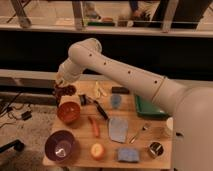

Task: Place grapes in red bowl

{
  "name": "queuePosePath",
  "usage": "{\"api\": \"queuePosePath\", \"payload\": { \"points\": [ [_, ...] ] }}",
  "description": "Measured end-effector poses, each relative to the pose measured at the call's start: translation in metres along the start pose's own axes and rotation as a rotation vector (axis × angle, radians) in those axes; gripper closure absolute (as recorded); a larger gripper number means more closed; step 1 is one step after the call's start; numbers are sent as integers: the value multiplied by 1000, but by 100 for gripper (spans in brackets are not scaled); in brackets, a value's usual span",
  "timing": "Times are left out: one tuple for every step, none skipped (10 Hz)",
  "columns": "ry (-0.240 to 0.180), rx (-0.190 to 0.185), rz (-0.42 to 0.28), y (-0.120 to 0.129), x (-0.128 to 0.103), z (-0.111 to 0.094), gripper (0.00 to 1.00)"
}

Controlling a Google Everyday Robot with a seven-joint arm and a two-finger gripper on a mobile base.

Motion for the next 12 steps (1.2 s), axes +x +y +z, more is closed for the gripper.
{"api": "queuePosePath", "payload": {
  "points": [
    [-5,-5,6,5,0,1,100],
    [-11,-8,12,8,-2,1,100],
    [-17,-12,13,11,-6,1,100],
    [-22,-13,11,13,-10,0,100],
    [-28,-14,5,15,-16,-1,100],
    [-34,-15,-3,16,-23,-3,100],
    [-40,-16,-9,16,-29,-4,100],
    [-44,-17,-17,16,-33,-5,100],
    [-50,-19,-23,16,-37,-5,100],
    [-55,-21,-25,16,-39,-4,100],
    [-62,-23,-24,17,-40,-3,100],
    [-67,-23,-23,17,-40,-2,100]
  ]
}}
